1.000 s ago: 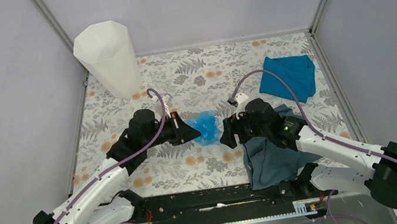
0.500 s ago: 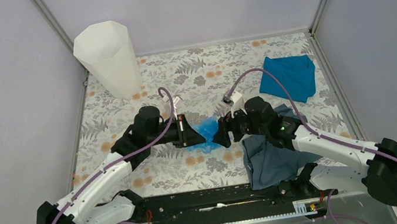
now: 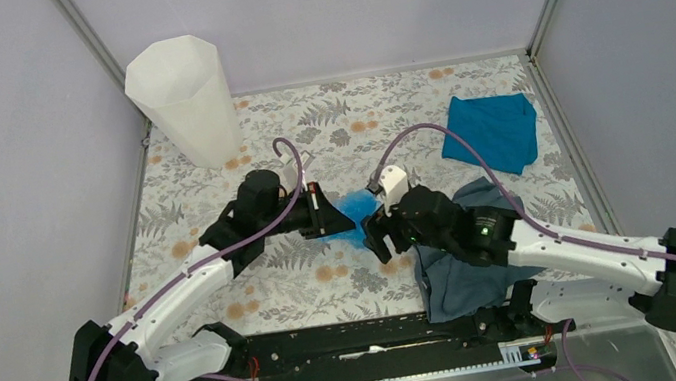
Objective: Put the trash bags into the trash bin
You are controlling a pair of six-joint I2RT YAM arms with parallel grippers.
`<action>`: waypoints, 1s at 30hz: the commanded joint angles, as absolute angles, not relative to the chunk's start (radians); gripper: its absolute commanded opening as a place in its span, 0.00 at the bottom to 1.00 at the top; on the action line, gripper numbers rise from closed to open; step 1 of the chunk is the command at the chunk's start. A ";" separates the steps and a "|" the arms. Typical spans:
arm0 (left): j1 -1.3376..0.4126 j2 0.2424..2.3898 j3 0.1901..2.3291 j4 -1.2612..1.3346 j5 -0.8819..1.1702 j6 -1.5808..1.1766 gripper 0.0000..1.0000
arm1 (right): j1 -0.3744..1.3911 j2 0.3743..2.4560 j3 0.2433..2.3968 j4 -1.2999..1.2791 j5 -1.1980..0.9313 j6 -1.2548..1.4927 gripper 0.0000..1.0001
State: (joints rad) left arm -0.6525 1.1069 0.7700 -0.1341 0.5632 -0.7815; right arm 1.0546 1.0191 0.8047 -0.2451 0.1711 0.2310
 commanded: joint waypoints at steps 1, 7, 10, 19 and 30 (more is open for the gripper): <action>-0.649 1.103 0.801 -0.064 0.565 -0.799 0.00 | 1.096 1.103 0.882 -0.269 0.372 0.217 0.82; -0.649 1.086 0.797 -0.086 0.561 -0.780 0.00 | 1.096 1.159 0.844 -0.094 0.346 0.233 0.75; -0.649 1.082 0.801 -0.117 0.557 -0.757 0.00 | 1.097 1.166 0.825 -0.054 0.358 0.238 0.37; -0.649 0.927 0.787 -0.273 0.278 -0.661 0.03 | 1.087 1.056 0.749 -0.040 0.350 0.385 0.00; -0.656 0.763 0.541 -0.152 0.267 -0.858 0.99 | 0.906 1.123 0.780 0.030 0.062 0.602 0.00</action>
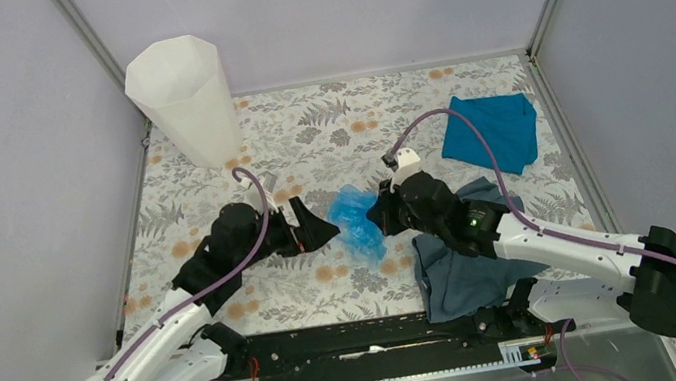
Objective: Put the trash bags into the trash bin
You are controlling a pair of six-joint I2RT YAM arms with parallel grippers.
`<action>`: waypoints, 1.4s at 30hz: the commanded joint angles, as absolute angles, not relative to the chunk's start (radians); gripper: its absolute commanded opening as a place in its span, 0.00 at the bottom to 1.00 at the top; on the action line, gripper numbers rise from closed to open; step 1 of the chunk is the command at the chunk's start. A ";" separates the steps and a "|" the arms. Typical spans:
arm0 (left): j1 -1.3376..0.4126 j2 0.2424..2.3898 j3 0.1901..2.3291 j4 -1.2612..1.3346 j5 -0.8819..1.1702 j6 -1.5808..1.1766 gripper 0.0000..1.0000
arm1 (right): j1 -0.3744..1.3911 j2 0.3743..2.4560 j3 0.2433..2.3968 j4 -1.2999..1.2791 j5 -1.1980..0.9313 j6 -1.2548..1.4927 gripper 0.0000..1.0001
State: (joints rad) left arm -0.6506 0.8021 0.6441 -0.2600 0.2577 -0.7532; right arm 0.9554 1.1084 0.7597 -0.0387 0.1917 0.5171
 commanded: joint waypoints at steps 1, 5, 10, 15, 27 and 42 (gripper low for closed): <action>-0.661 0.762 0.506 -0.097 0.290 -0.892 0.99 | 0.904 1.121 0.783 0.029 0.055 0.602 0.00; -0.683 0.815 0.437 0.069 0.315 -0.970 0.99 | 0.902 1.096 0.788 0.007 0.064 0.598 0.00; -0.692 0.940 0.462 0.138 0.283 -0.960 0.82 | 0.903 1.064 0.768 -0.008 0.051 0.587 0.00; -0.690 1.005 0.516 0.015 0.122 -0.901 0.29 | 0.903 1.032 0.754 -0.057 0.065 0.550 0.00; -0.685 0.695 0.589 -0.334 -0.188 -0.777 0.00 | 0.903 1.064 0.811 -0.377 0.489 0.354 0.12; -0.686 0.776 0.698 -0.320 -0.043 -0.731 0.00 | 0.903 1.078 0.831 -0.363 0.083 0.350 0.84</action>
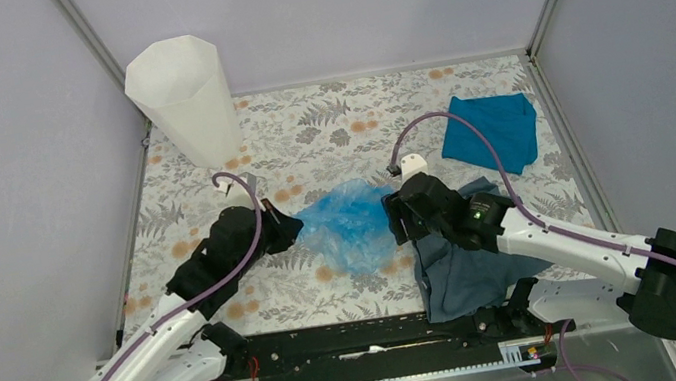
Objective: Put the trash bags into the trash bin
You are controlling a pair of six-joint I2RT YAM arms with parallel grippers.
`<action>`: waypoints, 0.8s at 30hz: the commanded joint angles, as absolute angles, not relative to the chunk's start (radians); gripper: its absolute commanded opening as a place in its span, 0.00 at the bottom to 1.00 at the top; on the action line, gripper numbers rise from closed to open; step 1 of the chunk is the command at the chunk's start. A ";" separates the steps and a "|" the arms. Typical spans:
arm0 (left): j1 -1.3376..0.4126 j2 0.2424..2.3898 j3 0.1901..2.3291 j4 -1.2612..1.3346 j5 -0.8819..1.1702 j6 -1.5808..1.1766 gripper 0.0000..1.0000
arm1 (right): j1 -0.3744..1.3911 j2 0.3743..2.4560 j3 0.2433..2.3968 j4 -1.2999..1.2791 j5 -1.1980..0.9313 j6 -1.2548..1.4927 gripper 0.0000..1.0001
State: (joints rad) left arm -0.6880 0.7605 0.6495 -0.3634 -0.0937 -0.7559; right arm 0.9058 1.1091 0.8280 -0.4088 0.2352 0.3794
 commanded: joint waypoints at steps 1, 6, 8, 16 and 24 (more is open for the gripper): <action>-0.686 0.785 0.701 -0.321 -0.038 -0.730 0.00 | 0.904 1.075 0.827 -0.338 0.041 0.331 0.85; -0.685 0.805 0.723 -0.321 -0.005 -0.714 0.00 | 0.966 1.086 0.824 -0.213 0.020 0.184 0.92; -0.686 0.815 0.732 -0.322 0.019 -0.708 0.00 | 1.015 1.125 0.848 -0.184 0.090 0.117 0.92; -0.685 0.851 0.779 -0.345 0.074 -0.677 0.00 | 1.096 1.318 0.985 -0.194 0.310 0.089 0.70; -0.685 0.852 0.806 -0.431 -0.033 -0.677 0.53 | 0.953 1.271 0.930 -0.097 0.314 0.295 0.00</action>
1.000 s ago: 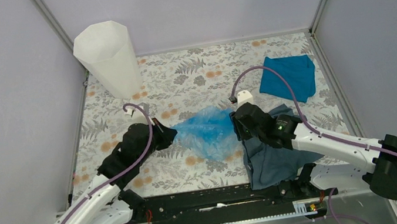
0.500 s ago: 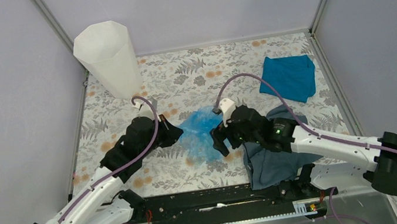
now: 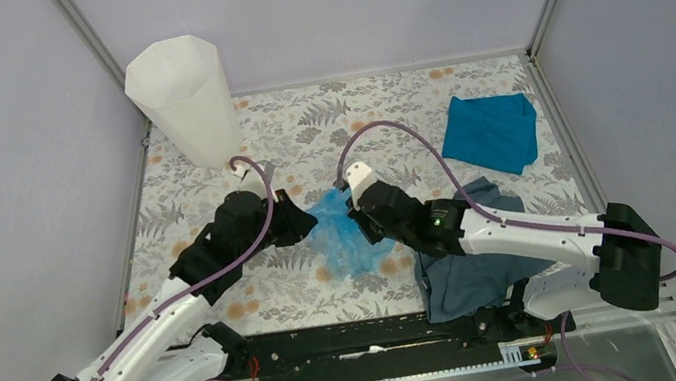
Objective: Put the trash bags into the trash bin
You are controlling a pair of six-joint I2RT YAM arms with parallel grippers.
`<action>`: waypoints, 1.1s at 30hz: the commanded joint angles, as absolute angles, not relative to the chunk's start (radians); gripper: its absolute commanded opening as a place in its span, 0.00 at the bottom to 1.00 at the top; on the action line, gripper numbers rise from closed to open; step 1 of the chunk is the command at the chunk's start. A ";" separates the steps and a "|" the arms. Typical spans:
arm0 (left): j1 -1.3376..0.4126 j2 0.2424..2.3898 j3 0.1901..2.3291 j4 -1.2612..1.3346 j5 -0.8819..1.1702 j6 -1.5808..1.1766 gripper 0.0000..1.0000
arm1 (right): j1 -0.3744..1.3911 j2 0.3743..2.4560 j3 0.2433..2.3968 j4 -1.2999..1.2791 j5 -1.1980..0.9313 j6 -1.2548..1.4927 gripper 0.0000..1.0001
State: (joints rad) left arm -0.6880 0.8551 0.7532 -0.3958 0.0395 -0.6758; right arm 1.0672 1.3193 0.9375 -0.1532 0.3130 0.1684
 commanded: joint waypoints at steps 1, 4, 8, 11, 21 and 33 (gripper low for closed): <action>-0.686 0.844 0.794 -0.436 -0.043 -0.690 0.78 | 0.913 1.257 0.913 -0.090 0.264 0.319 0.00; -0.685 0.819 0.729 -0.402 -0.014 -0.733 0.99 | 0.842 1.223 0.869 -0.062 0.140 0.376 0.00; -0.685 0.801 0.576 -0.232 0.109 -0.827 0.99 | 0.789 1.216 0.840 -0.052 0.047 0.431 0.00; -0.687 0.841 0.482 -0.091 0.160 -0.877 0.99 | 0.775 1.219 0.824 -0.040 0.016 0.440 0.00; -0.686 1.051 0.508 0.011 0.059 -0.862 0.53 | 0.765 1.194 0.795 -0.081 0.036 0.450 0.00; -0.224 1.299 1.698 -0.464 0.284 -0.603 0.00 | 0.445 1.545 1.858 -0.710 -0.122 0.253 0.00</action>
State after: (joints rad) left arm -0.2459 1.3285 1.1603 -0.4072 0.1722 -0.7086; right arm 0.4549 1.5299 1.3140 -0.4652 -0.0158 0.3573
